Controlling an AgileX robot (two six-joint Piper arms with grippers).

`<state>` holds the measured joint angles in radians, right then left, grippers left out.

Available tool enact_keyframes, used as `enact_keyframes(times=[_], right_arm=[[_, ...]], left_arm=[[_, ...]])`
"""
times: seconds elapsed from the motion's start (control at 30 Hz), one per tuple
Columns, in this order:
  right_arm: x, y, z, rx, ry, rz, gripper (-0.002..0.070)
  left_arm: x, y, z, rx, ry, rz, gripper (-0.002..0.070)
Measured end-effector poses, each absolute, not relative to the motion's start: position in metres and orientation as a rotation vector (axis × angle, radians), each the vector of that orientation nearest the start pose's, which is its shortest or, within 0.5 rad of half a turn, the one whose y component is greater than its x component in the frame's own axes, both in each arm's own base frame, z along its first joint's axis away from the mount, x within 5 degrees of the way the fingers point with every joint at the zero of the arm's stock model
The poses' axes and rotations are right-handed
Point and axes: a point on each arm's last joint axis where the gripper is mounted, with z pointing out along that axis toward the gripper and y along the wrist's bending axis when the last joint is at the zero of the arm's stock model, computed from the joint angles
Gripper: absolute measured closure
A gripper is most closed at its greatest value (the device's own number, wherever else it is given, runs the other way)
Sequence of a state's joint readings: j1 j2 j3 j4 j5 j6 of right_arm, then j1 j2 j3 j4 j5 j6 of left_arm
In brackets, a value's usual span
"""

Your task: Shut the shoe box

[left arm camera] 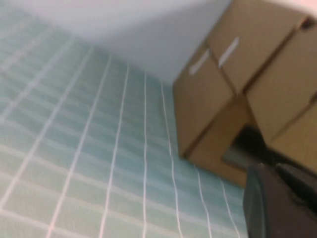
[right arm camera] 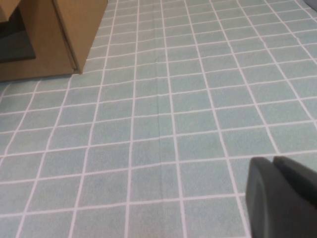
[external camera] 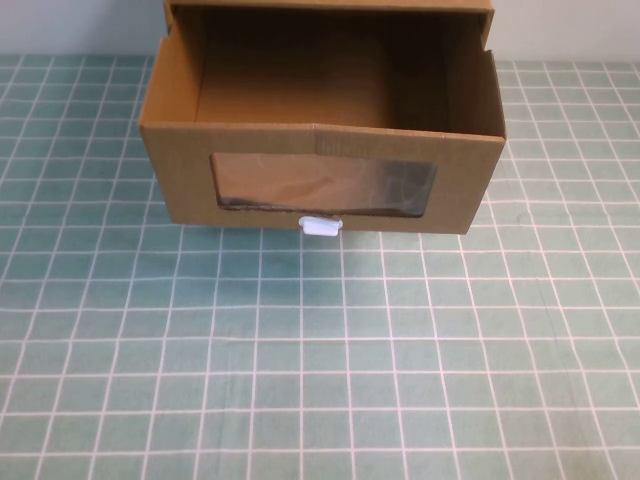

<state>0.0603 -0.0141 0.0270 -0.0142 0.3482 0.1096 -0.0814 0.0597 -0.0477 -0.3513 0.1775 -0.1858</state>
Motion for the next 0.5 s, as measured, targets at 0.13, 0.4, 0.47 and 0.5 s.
enact_keyframes(times=[0.13, 0.4, 0.47, 0.5], right_arm=[[0.053, 0.003, 0.173, 0.038, 1.846, 0.106, 0.0688], [0.053, 0.003, 0.173, 0.038, 1.846, 0.106, 0.0687], [0.053, 0.003, 0.173, 0.038, 1.846, 0.106, 0.0688], [0.053, 0.003, 0.173, 0.038, 1.846, 0.106, 0.0687]], left_arm=[[0.069, -0.017, 0.250, -0.257, 1.851, -0.493, 0.0680], [0.137, -0.037, 0.346, 0.127, 2.110, -0.424, 0.0680], [0.163, -0.044, 0.367, 0.238, 2.124, -0.449, 0.0680], [0.174, -0.048, 0.374, 0.279, 2.125, -0.463, 0.0680]])
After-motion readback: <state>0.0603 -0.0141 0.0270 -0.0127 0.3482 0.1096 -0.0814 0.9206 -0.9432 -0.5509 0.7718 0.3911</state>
